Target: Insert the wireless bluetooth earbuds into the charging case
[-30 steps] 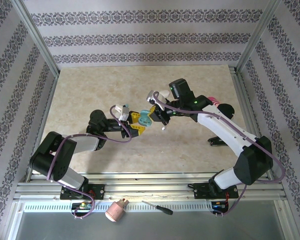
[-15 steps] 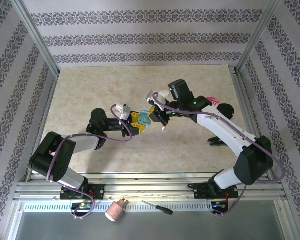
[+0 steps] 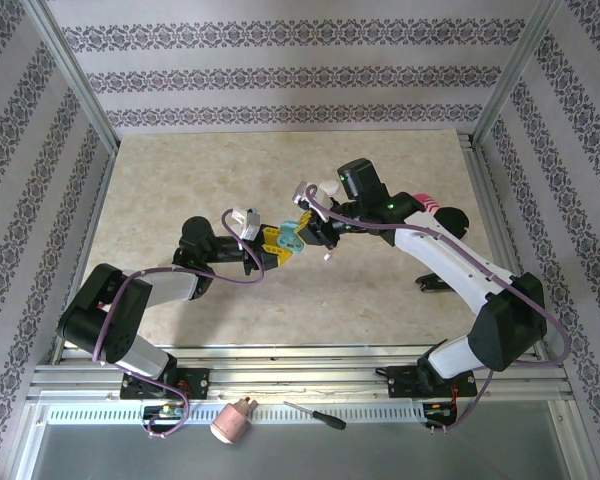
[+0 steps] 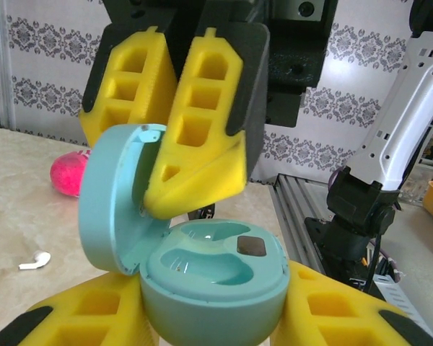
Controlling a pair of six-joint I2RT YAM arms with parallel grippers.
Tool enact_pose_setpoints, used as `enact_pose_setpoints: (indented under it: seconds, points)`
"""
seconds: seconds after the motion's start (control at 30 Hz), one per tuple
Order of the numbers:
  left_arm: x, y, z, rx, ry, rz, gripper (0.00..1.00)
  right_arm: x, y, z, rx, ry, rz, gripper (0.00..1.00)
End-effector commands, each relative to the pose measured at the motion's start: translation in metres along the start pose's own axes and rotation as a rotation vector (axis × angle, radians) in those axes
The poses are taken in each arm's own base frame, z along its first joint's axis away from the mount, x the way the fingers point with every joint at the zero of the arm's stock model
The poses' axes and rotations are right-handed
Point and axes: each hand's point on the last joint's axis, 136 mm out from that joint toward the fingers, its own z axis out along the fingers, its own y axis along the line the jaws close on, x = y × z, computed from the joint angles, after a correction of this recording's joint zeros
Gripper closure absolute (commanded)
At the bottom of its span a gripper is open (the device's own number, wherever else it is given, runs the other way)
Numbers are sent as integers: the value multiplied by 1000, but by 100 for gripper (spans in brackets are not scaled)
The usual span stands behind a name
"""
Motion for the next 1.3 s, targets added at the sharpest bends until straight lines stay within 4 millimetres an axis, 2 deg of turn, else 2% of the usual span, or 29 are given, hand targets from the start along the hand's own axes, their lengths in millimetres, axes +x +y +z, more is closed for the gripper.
enact_pose_setpoints:
  seconds: [0.0,0.2,0.33,0.43,0.57,0.73,0.8,0.9,1.0,1.17,1.27]
  points:
    - [-10,-5,4,19,-18,70,72,-11,10,-9,-9,-49,-29,71]
    - [-12,4,-1,-15,-30,67,74,-23,7,-26,28,-139,-10,35]
    - [-15,7,-5,-32,-47,71,74,-26,7,-36,64,-171,-16,22]
    - [-16,14,-11,-71,-58,77,74,-32,5,-45,96,-220,-4,19]
    - [-19,31,-27,-133,-80,85,74,-37,-8,-58,158,-299,56,19]
    - [-29,56,-54,-218,-126,89,75,-35,-51,-76,311,-406,211,20]
    - [-33,64,-63,-262,-137,113,75,-30,-66,-75,361,-417,251,20]
    - [-42,75,-75,-320,-157,136,75,-20,-92,-65,435,-409,340,20]
    - [-54,87,-89,-373,-177,157,75,-6,-118,-45,480,-371,437,21]
    - [-72,96,-104,-428,-203,206,74,4,-141,9,479,-321,538,22]
    - [-84,100,-114,-475,-227,229,74,5,-150,51,477,-292,606,25]
